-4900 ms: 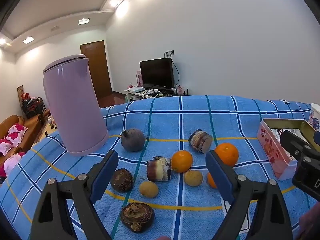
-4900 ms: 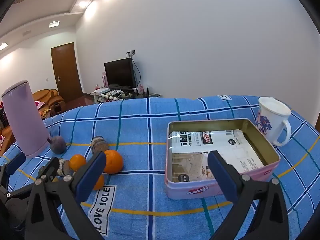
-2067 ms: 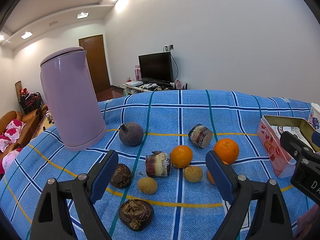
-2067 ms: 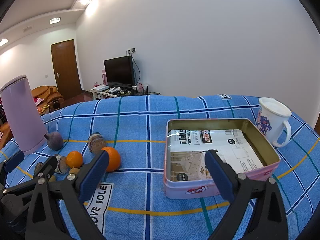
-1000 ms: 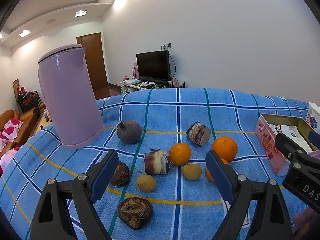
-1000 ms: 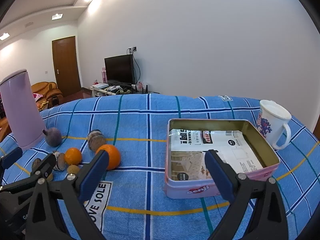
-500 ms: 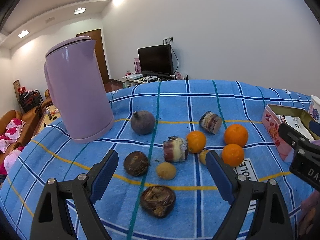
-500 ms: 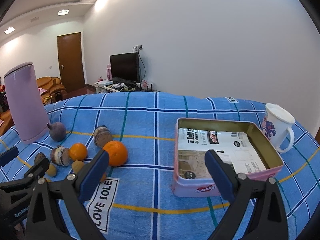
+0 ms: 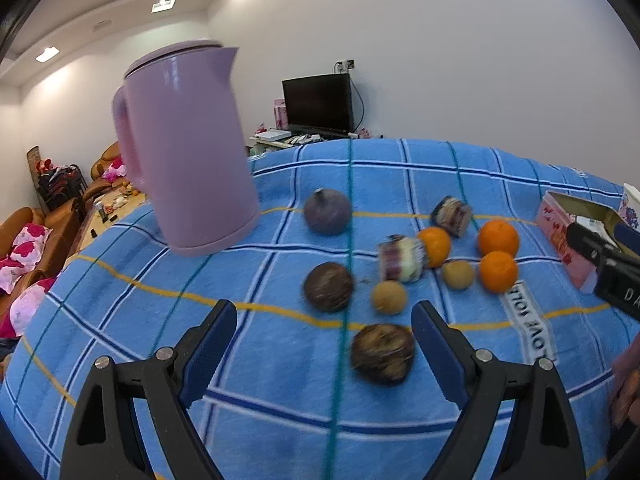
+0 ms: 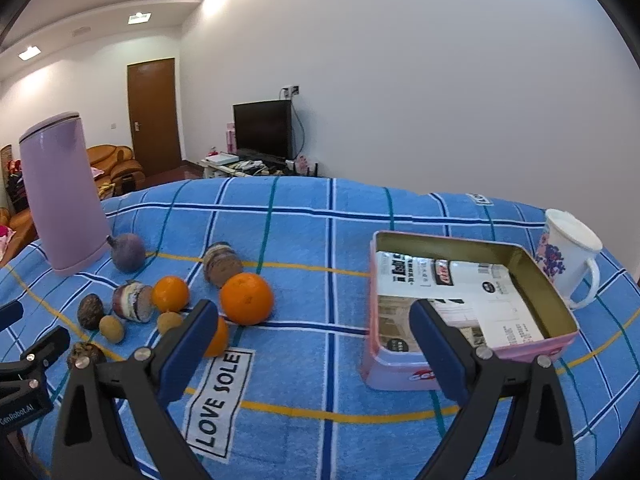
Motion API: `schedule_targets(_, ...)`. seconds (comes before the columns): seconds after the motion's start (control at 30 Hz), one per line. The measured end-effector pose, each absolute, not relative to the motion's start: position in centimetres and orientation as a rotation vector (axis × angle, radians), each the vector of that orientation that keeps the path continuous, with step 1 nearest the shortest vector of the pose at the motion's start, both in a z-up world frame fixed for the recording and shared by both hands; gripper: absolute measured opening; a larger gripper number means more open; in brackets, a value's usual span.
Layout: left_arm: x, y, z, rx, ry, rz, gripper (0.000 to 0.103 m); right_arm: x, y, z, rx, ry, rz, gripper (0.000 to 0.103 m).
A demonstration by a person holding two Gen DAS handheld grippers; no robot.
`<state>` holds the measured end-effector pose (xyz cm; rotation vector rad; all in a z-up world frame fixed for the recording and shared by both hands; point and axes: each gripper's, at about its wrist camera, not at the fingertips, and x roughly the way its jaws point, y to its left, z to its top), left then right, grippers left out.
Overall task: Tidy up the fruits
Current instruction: 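Grasp the wrinkled dark brown fruit with the right tool while the left tool grasps a smooth dark brown fruit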
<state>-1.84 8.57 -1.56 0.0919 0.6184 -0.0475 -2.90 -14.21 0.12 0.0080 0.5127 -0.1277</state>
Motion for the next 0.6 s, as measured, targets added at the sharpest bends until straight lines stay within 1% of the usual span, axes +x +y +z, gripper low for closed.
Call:
schedule_targets(0.03,-1.9,9.0,-1.7,0.094,0.625,-0.046,0.090,-2.9,-14.1,0.1,0.006,0.517,-0.116,0.090)
schedule_targets(0.13,-1.6,9.6,-2.1,0.106,0.647,-0.045,0.090,-2.5,-13.2,-0.2,0.000,0.548,-0.054,0.080)
schedule_targets(0.37,-1.3,10.6,-2.8,0.123,0.706,-0.105,0.090,-2.4,-10.4,-0.9,-0.044,0.588,0.072,0.079)
schedule_targets(0.5,-1.8,12.3,-2.8,0.121,0.722,-0.121,0.090,-2.0,-8.5,-1.3,0.024,0.659,0.255,0.079)
schedule_targets(0.6,-1.9,13.7,-2.5,0.136,0.733,-0.094,0.090,-1.4,-5.7,-1.7,0.015,0.702,0.369,0.079)
